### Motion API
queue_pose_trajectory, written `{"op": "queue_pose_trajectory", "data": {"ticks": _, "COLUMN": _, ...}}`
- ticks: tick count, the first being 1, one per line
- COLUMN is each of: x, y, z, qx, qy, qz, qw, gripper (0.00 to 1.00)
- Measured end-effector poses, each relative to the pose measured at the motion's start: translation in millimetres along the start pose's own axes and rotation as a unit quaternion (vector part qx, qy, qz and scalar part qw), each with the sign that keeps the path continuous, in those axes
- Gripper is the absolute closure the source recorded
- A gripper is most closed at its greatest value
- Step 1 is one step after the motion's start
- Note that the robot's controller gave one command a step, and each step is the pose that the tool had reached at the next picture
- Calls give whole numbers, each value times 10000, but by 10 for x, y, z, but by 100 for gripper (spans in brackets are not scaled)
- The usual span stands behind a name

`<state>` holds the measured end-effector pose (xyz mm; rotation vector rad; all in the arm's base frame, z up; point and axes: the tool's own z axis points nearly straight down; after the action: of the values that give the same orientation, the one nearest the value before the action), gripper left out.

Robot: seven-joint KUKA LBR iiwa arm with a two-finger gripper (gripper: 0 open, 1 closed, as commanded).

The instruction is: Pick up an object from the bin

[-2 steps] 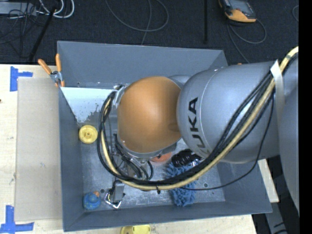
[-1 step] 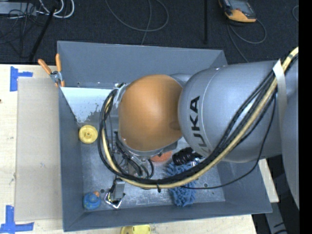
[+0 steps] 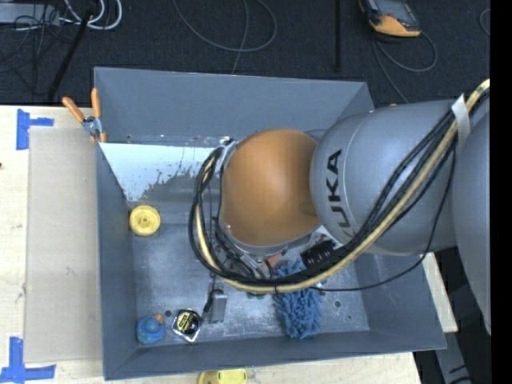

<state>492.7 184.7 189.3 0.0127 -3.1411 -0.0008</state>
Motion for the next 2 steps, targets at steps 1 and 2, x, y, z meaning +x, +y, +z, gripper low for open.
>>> {"op": "queue_pose_trajectory", "data": {"ticks": 1, "x": 32, "y": -112, "z": 220, "qx": 17, "qy": 10, "qz": 630, "qw": 9980, "gripper": 0}}
{"op": "queue_pose_trajectory", "data": {"ticks": 2, "x": -371, "y": -330, "z": -152, "qx": 4, "qy": 26, "qz": 74, "qw": 10000, "gripper": 0}}
